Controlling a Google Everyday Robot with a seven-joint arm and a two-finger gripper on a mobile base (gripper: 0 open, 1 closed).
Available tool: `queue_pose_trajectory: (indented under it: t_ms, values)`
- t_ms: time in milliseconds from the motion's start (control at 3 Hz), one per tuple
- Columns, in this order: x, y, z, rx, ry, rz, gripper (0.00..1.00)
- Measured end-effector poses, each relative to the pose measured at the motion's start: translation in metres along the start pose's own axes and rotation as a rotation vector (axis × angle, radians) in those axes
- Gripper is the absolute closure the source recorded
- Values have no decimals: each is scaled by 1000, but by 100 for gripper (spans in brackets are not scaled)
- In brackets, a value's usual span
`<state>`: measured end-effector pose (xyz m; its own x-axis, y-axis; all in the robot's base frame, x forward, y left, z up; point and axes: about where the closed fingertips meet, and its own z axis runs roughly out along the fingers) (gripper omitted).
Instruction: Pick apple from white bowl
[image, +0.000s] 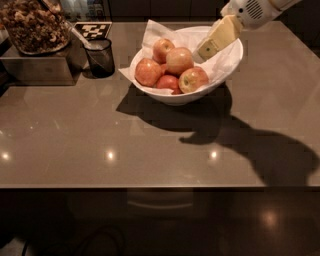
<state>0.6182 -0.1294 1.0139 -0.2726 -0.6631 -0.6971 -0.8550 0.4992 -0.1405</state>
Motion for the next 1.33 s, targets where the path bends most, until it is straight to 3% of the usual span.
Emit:
queue_pose_trajectory:
  t_ms: [333,667,1333]
  values:
    - [-2,-1,6,-8,2,-3,0]
    - [12,-7,21,-8,13,67,0]
    - [12,-7,21,-8,13,70,17]
